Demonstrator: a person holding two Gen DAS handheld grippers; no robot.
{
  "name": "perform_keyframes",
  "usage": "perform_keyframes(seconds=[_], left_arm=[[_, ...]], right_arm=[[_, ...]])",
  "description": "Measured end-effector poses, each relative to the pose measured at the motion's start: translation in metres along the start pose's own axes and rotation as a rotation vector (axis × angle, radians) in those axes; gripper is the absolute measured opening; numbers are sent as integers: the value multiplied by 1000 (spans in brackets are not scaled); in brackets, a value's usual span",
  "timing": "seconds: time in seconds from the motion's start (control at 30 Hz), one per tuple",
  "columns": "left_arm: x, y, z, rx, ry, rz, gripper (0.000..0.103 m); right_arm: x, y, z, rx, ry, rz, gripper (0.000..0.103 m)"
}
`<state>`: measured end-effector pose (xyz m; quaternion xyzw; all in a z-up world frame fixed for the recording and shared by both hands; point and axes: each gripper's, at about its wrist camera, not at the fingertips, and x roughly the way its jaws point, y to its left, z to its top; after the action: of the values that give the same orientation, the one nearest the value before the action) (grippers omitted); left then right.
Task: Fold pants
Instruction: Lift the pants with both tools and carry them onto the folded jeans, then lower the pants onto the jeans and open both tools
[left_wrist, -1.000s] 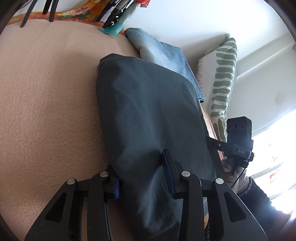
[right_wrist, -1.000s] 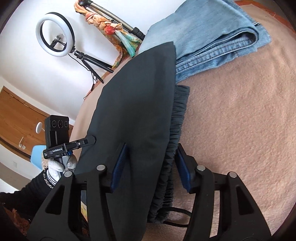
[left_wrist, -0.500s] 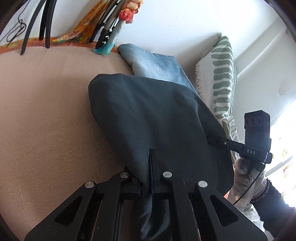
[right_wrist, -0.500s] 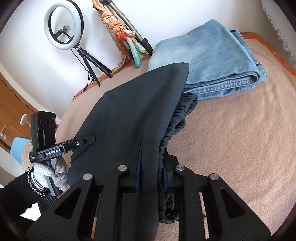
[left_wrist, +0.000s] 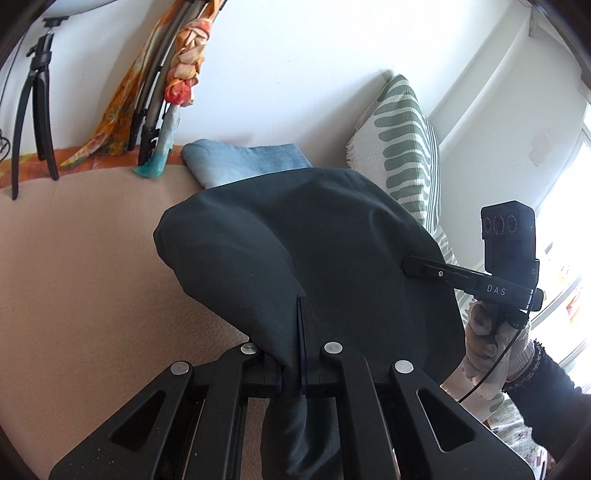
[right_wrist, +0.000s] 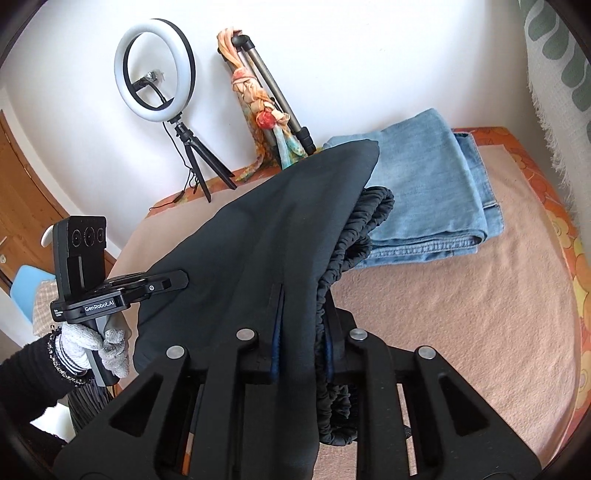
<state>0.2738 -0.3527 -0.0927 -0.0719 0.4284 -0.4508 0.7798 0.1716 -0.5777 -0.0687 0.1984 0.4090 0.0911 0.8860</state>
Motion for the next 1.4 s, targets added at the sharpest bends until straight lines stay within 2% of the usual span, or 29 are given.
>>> perform_keyframes(seconds=[0.13, 0.33, 0.57, 0.67, 0.9, 1.0, 1.13, 1.2, 1.23, 1.3, 1.33, 1.37, 1.4], left_arm=[[6, -10, 27, 44, -23, 0, 4], [30, -14, 76, 80, -53, 9, 4], [63, -13, 131, 122, -97, 47, 4], [80, -4, 144, 101, -96, 56, 4], [127, 16, 153, 41, -43, 80, 4], [143, 19, 148, 40, -10, 127, 5], [157, 27, 143, -8, 56, 207, 11], [156, 25, 142, -1, 64, 236, 16], [155, 24, 141, 11, 66, 255, 24], [150, 23, 138, 28, 69, 300, 40], [145, 24, 137, 34, 65, 310, 43], [141, 25, 136, 35, 59, 322, 43], [137, 27, 136, 31, 53, 328, 43]], right_arm=[[-12, -8, 21, -24, -35, -26, 18], [-15, -23, 71, -73, -68, -84, 18], [1, -49, 127, -104, -104, -127, 18], [17, -62, 144, -107, -95, -147, 18], [56, -95, 162, -111, -34, -183, 18], [72, -111, 161, -98, 3, -199, 18], [91, -127, 158, -91, 49, -272, 21], [95, -131, 155, -87, 59, -325, 24], [95, -132, 152, -83, 61, -344, 25], [93, -132, 150, -81, 54, -394, 37], [91, -133, 150, -78, 52, -419, 41], [88, -134, 150, -68, 49, -442, 52], [84, -136, 151, -53, 42, -462, 58]])
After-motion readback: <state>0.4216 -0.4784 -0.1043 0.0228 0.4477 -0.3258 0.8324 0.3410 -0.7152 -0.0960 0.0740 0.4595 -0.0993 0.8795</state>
